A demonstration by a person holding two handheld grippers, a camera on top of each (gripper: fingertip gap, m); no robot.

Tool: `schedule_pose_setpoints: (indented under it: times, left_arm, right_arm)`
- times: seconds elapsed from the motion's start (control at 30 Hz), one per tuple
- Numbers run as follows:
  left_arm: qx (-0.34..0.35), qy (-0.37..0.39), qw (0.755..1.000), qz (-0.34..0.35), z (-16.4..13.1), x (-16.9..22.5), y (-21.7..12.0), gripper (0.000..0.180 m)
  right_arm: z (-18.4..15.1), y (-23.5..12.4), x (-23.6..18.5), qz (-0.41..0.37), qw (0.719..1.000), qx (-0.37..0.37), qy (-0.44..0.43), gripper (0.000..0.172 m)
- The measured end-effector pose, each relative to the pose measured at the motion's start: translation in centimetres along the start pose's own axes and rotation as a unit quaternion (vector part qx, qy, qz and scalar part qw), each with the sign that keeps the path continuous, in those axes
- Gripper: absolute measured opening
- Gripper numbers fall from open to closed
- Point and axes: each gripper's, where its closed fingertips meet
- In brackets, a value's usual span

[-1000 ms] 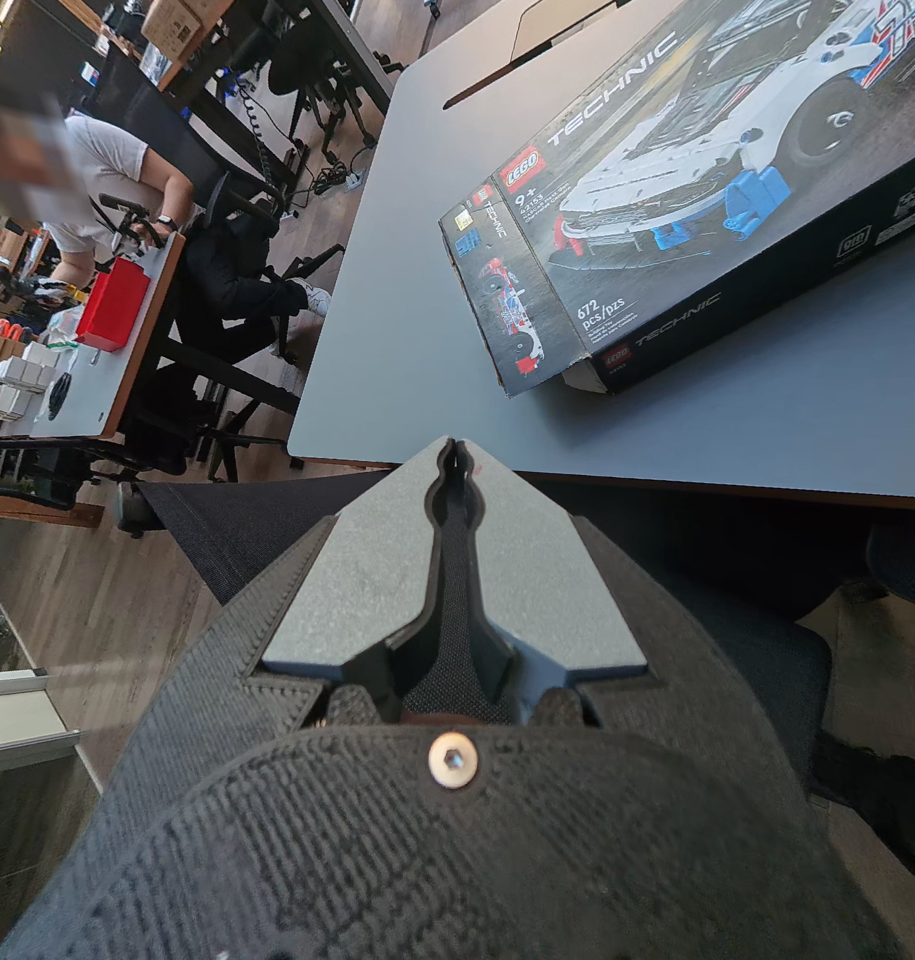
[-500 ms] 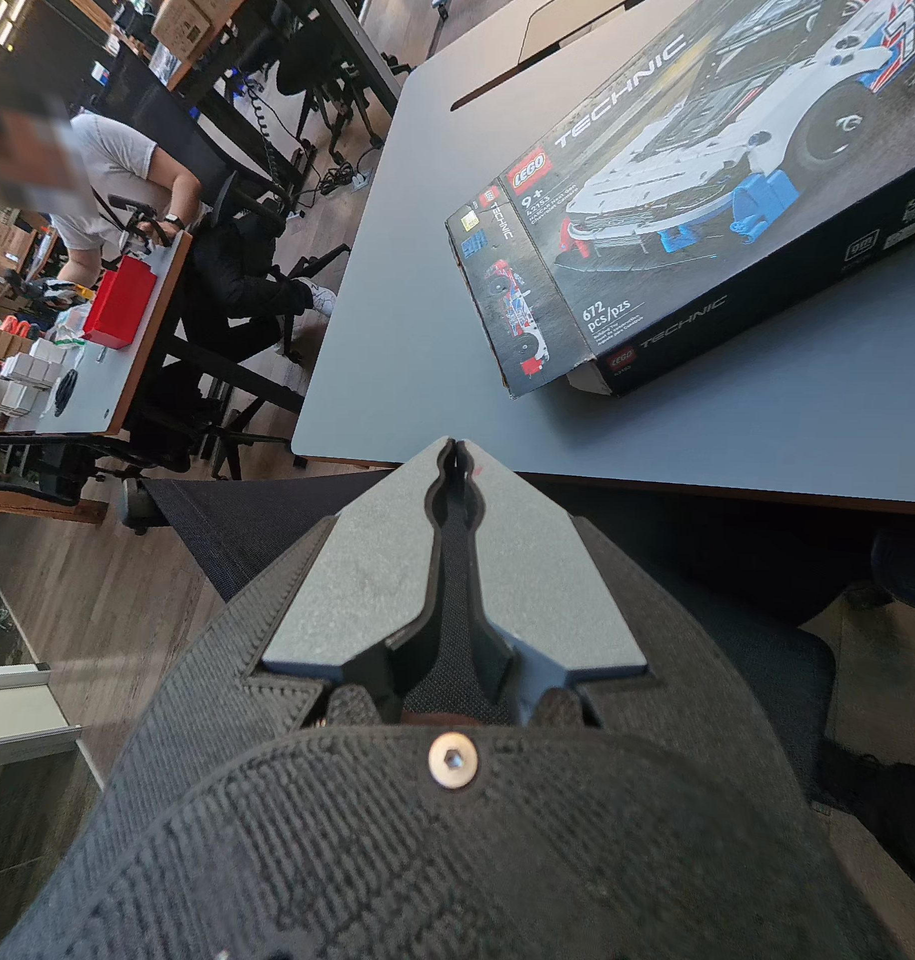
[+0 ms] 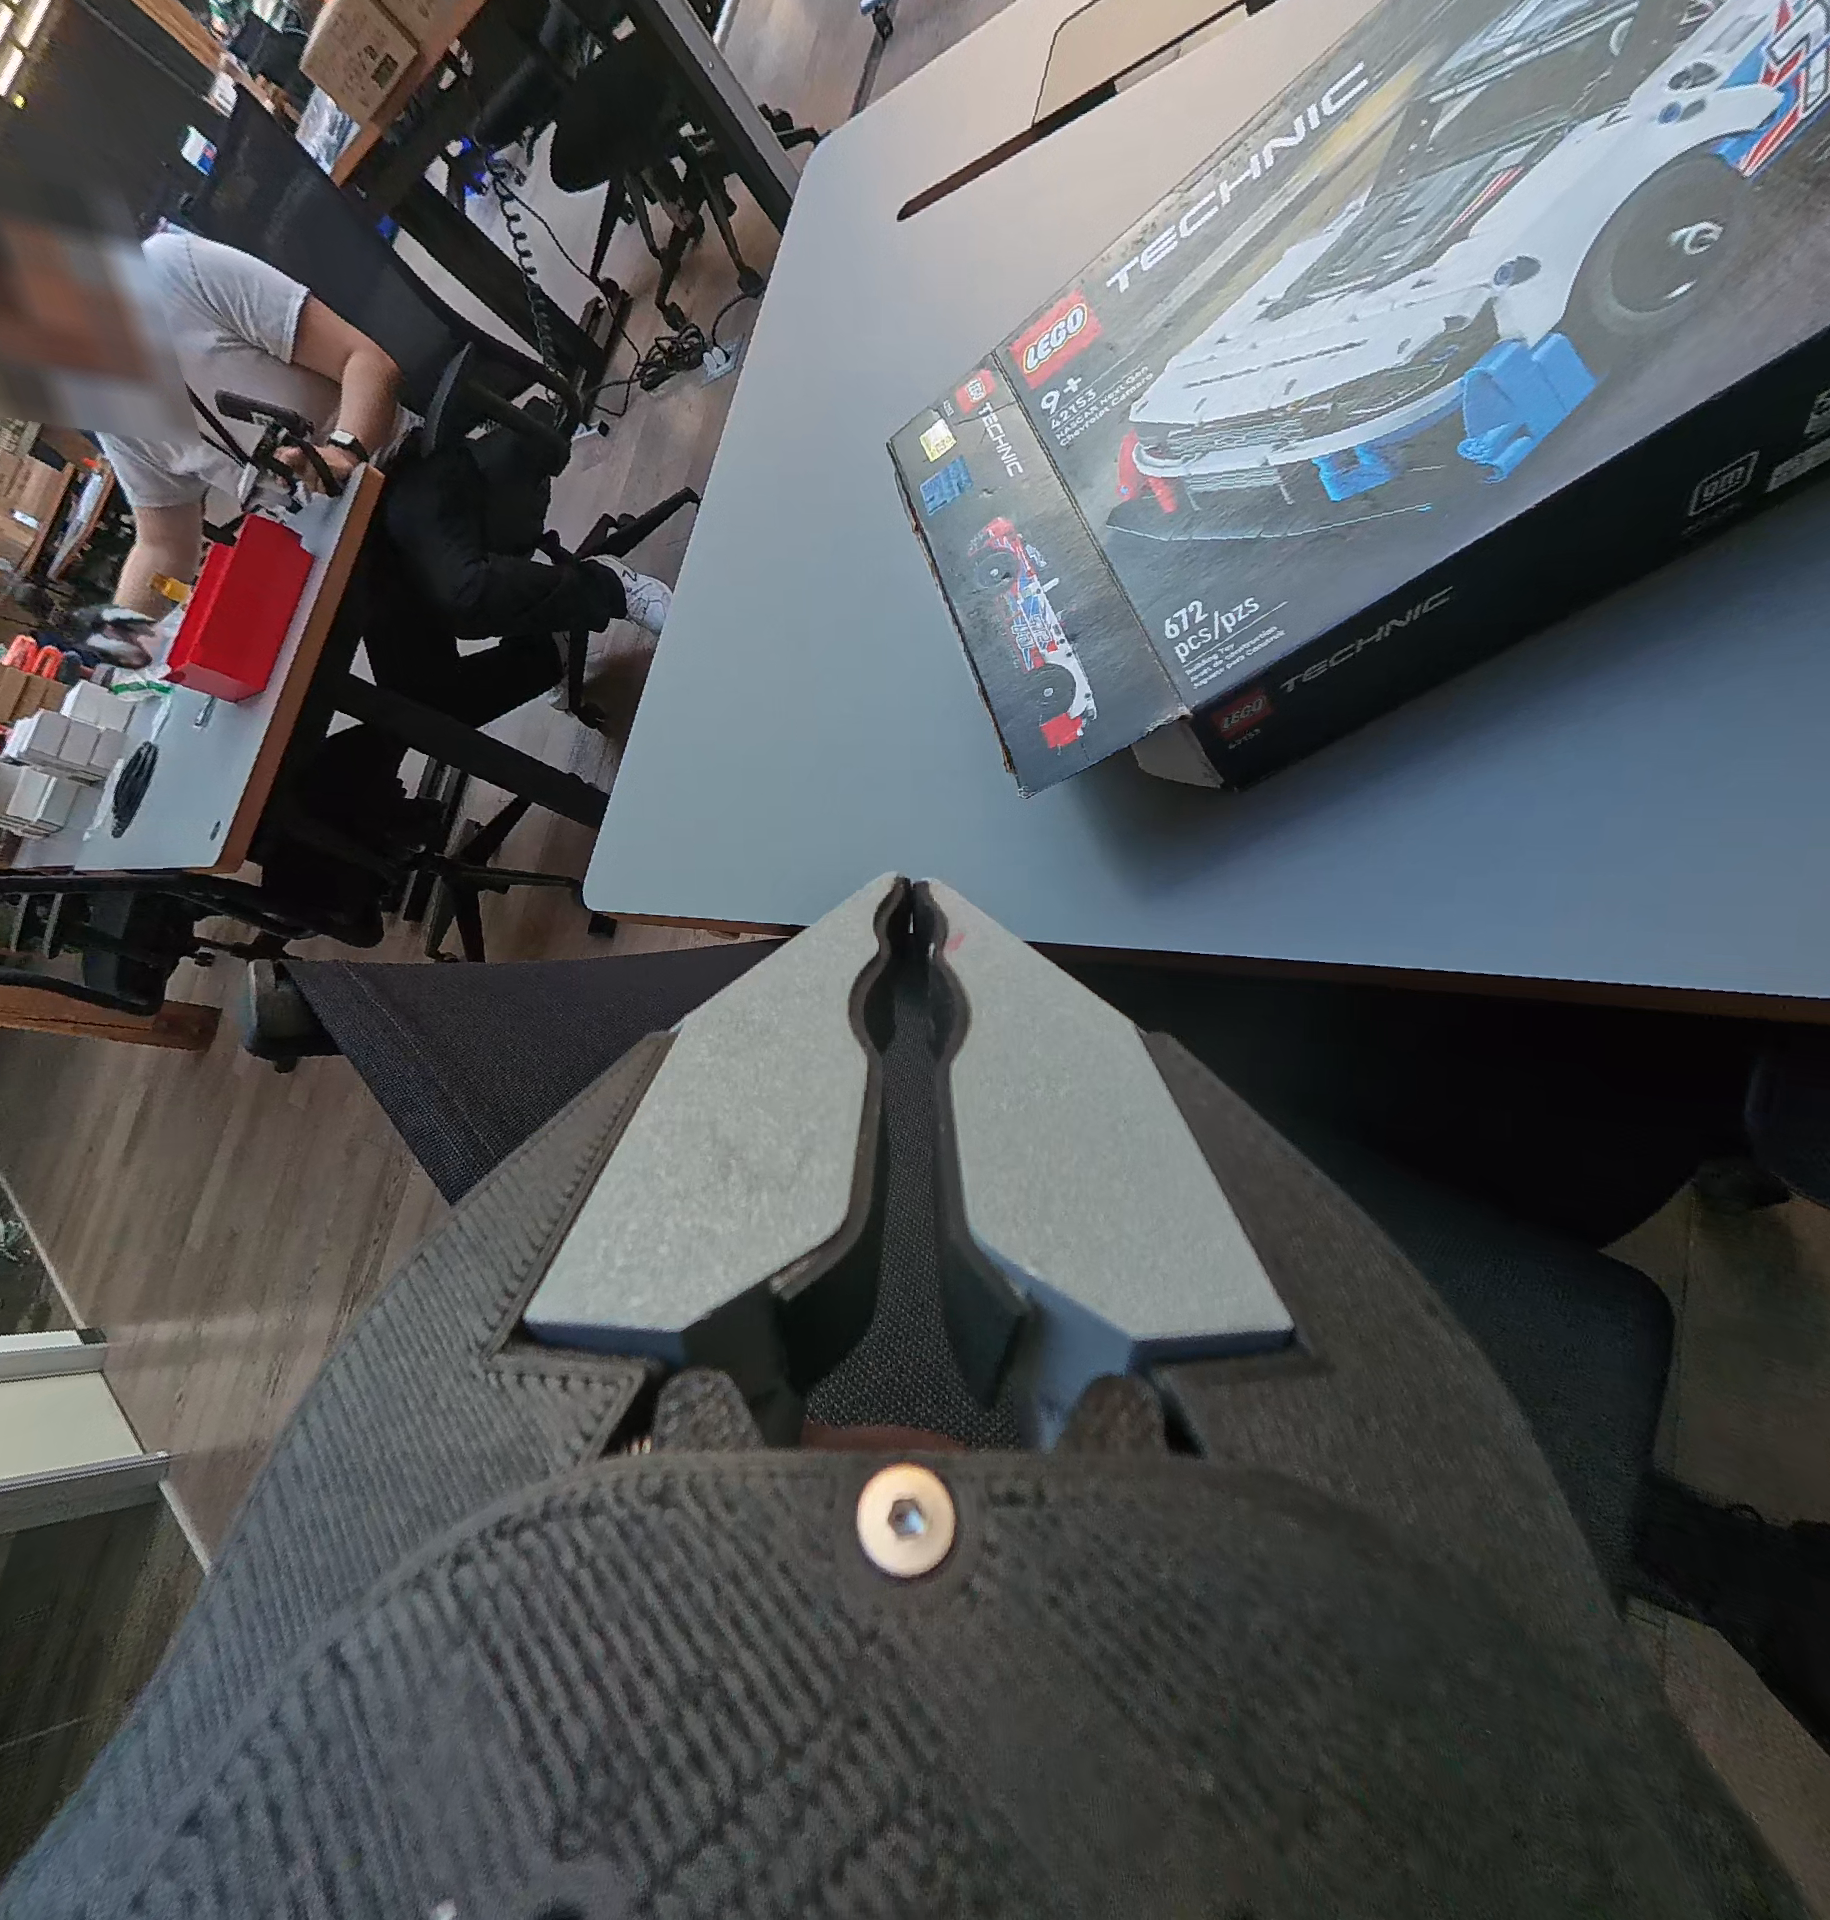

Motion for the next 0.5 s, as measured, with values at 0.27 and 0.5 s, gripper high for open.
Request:
schedule_pose_setpoints:
  times: [0.27,0.5]
  left_arm:
    - [0.000,0.000,1.000,0.000,0.0,0.0,0.0,0.000]
    - [0.003,-0.005,1.000,0.003,0.1,-0.2,-0.1,0.000]
  right_arm:
    - [-0.6,0.8,0.1,-0.004,1.000,-0.022,-0.008,0.032]
    - [2.0,-1.6,0.5,0.010,1.000,0.025,0.007,0.038]
Point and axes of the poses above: each gripper's, where its closed fingertips meet, y out along the fingers, z out of its top, x = y × z across the jaws, and after that the axes turned 10 degrees about -z, right-handed
